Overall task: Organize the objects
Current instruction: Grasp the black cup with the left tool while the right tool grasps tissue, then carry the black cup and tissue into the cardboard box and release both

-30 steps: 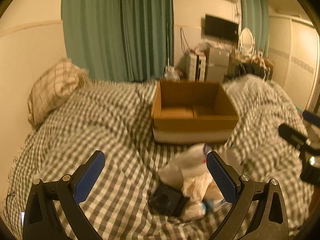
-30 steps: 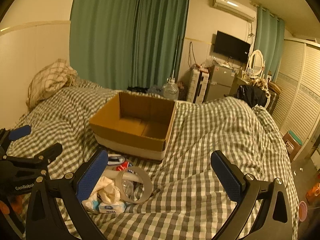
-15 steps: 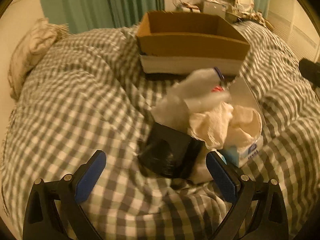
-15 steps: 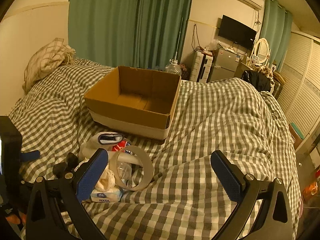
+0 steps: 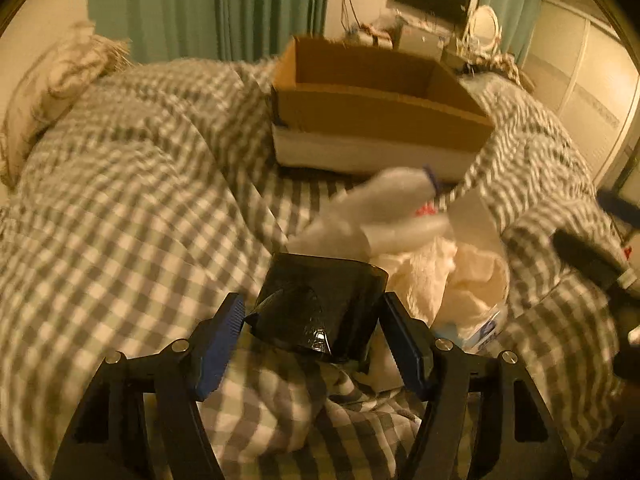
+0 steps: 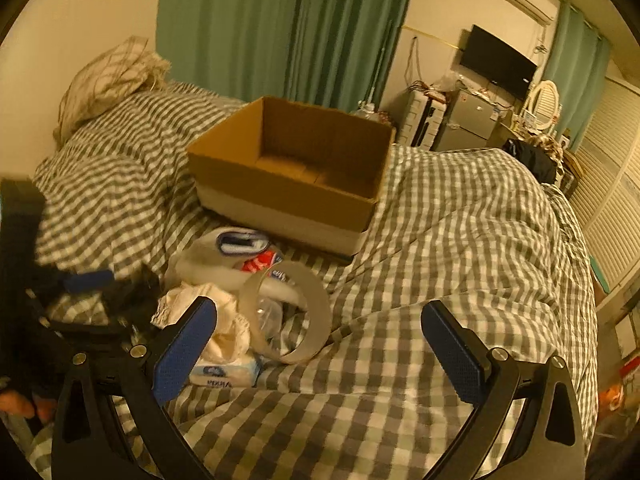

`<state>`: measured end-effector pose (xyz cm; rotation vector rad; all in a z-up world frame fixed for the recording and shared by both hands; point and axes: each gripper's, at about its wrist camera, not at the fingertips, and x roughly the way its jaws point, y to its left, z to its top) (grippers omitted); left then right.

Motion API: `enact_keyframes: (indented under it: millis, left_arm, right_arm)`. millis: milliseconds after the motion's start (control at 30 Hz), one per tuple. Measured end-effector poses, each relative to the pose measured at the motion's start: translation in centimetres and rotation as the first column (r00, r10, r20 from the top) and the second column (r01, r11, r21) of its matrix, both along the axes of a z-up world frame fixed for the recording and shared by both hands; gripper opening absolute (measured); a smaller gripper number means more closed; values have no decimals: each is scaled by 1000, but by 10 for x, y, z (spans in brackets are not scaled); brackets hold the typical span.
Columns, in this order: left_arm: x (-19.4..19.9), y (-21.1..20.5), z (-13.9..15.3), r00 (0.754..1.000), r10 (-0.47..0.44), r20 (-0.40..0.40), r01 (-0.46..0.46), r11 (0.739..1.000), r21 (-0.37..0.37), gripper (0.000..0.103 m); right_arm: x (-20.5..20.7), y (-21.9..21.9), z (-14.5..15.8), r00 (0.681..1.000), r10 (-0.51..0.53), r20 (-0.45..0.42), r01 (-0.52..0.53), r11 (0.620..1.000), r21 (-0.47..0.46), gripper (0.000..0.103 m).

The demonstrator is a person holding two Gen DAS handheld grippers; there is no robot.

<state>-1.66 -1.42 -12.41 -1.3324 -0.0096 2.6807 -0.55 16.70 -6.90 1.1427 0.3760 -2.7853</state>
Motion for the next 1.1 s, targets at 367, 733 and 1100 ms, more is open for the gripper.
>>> enact_keyframes:
  millis: [367, 733, 1100]
  left_arm:
    - [3, -14, 18, 998, 30, -48, -29, 999, 16, 71]
    - [9, -8, 53, 994, 12, -106, -10, 1000, 14, 71]
    - [-57, 6, 116, 985, -48, -168, 68, 991, 116, 71]
  right_arm:
    - [-11, -40, -50, 976, 115, 186, -134, 987, 93, 17]
    - [9, -14, 8, 992, 117, 37, -117, 993, -22, 1]
    - [-41, 7, 106, 984, 105, -140, -112, 993, -43, 1]
